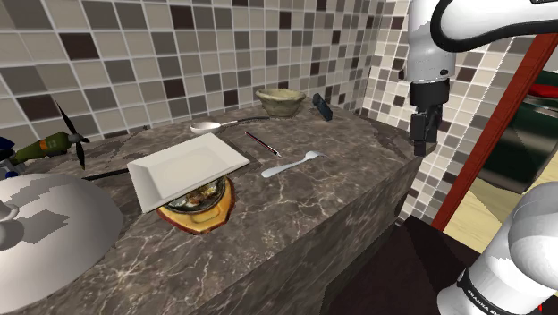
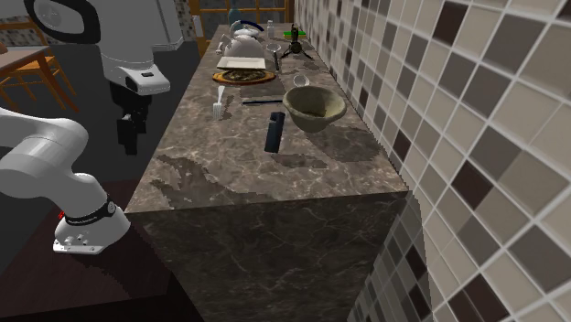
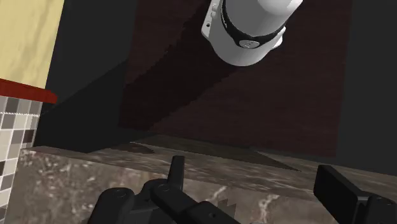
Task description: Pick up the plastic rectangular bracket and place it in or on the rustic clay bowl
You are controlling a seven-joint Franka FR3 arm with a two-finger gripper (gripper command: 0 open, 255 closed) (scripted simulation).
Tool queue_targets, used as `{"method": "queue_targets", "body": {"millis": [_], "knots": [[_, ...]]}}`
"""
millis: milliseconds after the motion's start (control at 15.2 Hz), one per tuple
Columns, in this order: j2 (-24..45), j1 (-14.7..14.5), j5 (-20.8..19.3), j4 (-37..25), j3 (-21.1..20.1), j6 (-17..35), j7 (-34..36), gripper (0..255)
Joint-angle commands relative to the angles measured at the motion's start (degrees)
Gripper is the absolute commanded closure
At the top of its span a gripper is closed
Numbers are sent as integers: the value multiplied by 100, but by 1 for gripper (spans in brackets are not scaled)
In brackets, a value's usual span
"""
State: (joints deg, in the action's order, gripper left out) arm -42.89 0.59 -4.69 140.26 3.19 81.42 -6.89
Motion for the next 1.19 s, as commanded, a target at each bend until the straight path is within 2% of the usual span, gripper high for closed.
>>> {"method": "queue_targets", "body": {"millis": [0, 594, 1122], "knots": [[0, 0, 0, 0, 0, 0, 0, 0], [1228, -149, -797, -618, -167, 1620, -354, 0], [2283, -203, -1564, -1411, -386, 2774, -451, 0]]}}
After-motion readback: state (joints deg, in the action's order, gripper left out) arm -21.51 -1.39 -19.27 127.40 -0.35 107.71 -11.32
